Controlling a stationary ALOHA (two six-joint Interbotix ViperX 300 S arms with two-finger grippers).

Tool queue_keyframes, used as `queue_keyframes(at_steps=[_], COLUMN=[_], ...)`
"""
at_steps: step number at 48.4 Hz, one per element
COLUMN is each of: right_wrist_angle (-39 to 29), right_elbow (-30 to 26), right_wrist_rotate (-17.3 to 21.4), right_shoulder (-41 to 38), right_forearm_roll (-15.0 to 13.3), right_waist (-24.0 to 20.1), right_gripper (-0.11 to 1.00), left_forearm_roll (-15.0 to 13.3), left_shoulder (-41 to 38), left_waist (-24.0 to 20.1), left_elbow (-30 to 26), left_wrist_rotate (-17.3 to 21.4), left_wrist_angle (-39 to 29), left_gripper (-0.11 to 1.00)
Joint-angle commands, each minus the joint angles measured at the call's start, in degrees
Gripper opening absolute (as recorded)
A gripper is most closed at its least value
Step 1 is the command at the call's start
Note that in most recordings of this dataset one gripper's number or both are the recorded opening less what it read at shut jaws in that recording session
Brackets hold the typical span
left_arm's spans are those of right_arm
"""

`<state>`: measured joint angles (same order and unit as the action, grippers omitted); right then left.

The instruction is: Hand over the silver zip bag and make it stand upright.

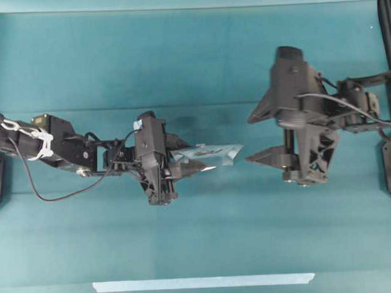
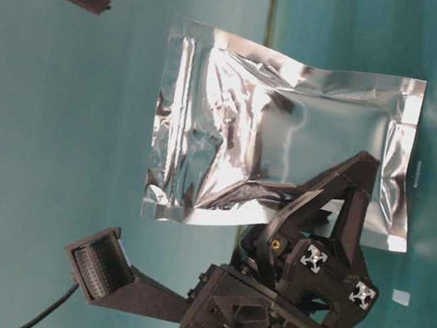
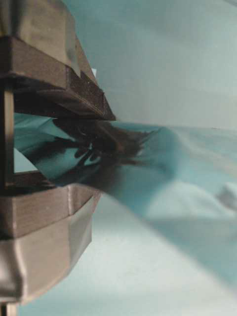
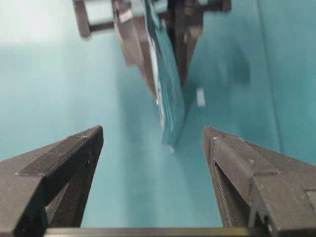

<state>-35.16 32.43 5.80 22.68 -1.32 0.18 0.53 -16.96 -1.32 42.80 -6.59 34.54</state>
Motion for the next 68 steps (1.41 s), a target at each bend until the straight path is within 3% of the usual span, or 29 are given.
queue_keyframes(at_steps=[1,57,68], right_wrist_angle=[2.02,7.21,7.21], right_elbow=[0.53,2.72,2.90], right_wrist_rotate=[0.62,0.88,2.90], right_shoulder=[1.93,1.85,1.85], right_forearm_roll=[0.00,0.44,0.44], right_waist=[0.00,-0.18,-0.26], right_gripper=[0.84,0.84,0.84], left_forearm_roll=[0.18,0.18,0.18], left_shoulder=[0.62,0.70,0.70], left_waist=[0.53,0.62,0.62], left_elbow=[-0.44,-0.44,-0.35], left_wrist_rotate=[0.00,0.53,0.53], left_wrist_angle=[-0.09,-0.18,-0.18], left_gripper=[0.29,0.29,0.29])
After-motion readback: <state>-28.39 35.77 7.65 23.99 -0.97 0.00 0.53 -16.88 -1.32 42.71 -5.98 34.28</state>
